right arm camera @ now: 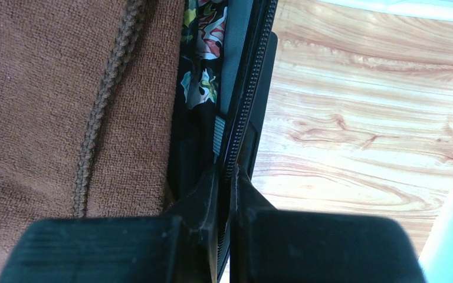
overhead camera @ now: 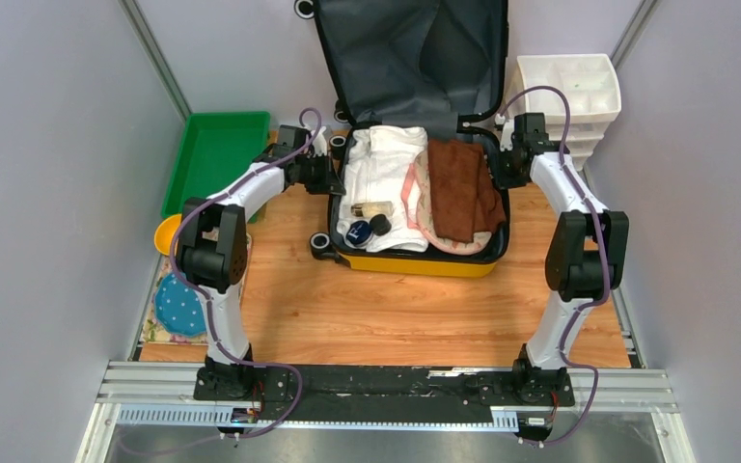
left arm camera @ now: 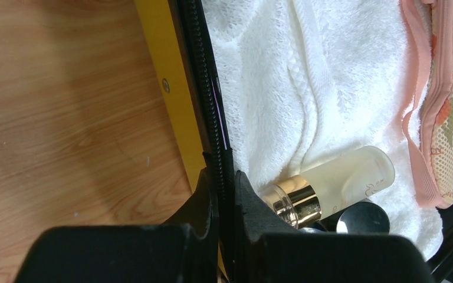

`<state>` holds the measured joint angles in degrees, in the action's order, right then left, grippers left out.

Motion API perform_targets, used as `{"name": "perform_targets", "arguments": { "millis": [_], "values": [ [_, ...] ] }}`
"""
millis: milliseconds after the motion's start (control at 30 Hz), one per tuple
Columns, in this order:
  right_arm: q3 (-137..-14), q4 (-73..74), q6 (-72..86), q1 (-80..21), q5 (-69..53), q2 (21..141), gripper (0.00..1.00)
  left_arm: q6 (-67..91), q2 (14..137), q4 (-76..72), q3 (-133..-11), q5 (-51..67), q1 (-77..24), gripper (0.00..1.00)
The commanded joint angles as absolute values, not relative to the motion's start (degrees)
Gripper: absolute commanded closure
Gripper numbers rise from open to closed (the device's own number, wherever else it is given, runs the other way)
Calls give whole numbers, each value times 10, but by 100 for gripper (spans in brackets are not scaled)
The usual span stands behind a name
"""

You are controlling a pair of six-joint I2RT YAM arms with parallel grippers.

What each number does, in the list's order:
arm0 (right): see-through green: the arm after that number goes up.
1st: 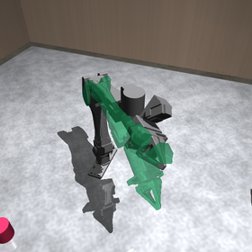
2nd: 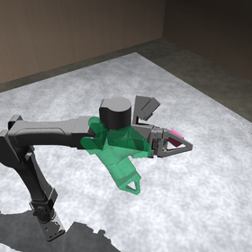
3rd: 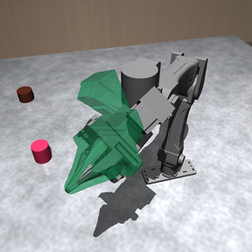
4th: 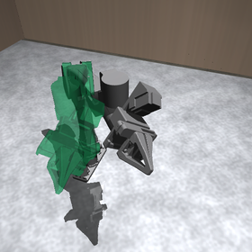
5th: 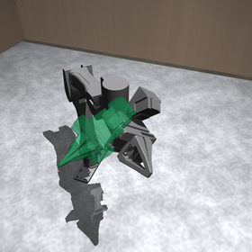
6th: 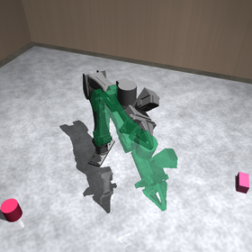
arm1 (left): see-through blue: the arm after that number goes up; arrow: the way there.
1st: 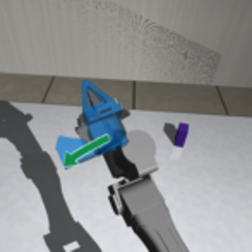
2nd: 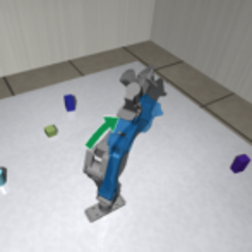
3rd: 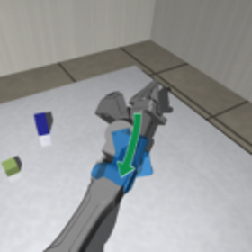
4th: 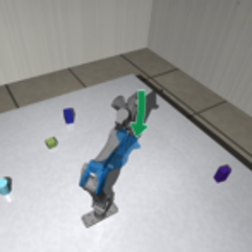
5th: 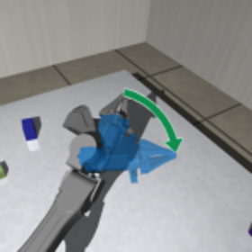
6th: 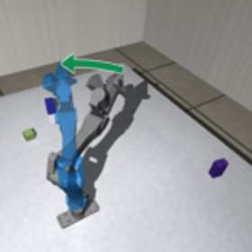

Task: Open, take out, and arrange the luggage

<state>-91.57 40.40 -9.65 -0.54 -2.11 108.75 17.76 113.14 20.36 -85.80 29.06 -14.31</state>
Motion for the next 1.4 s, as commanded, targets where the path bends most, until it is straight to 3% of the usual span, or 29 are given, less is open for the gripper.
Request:
{"name": "perform_targets", "arguments": {
  "millis": [0,100,133,167,233,267,333,367,533,633,833,900,1167,1233,1367],
  "values": [
    [-944,369,-158,26,32,1091,100,134,1166,98,-877,350,-180,100],
    [-957,373,-151,26,19,1101,100,123,1165,114,-884,331,-175,100],
    [-972,378,-150,26,15,1109,100,122,1163,119,-888,330,-170,94],
    [-979,380,-149,26,13,1114,100,124,1157,121,-889,347,-163,73],
    [-995,381,-150,26,13,1118,99,121,1143,127,-887,362,-134,54],
    [-1000,383,-153,26,14,1119,89,110,1135,132,-885,358,-123,44],
    [-1009,387,-155,26,12,1118,81,97,1107,143,-878,348,-86,38],
    [-1016,388,-155,26,11,1114,73,90,1093,146,-877,335,-69,33],
    [-1020,399,-149,26,-10,1089,54,26,1091,180,-899,278,17,32],
    [-1027,412,-142,26,-25,1064,49,-31,1111,215,-931,214,36,34],
    [-1026,410,-135,25,-59,1006,46,-81,1144,241,-933,107,42,35],
    [-1027,417,-133,24,-61,993,46,-79,1155,253,-926,119,41,36],
    [-1037,443,-126,23,-61,958,45,-4,1167,236,-878,171,29,49],
    [-1035,446,-125,23,-61,955,45,-3,1166,231,-868,172,12,58],
    [-1032,450,-124,22,-61,948,45,40,1150,200,-845,160,-15,64]
  ]
}}
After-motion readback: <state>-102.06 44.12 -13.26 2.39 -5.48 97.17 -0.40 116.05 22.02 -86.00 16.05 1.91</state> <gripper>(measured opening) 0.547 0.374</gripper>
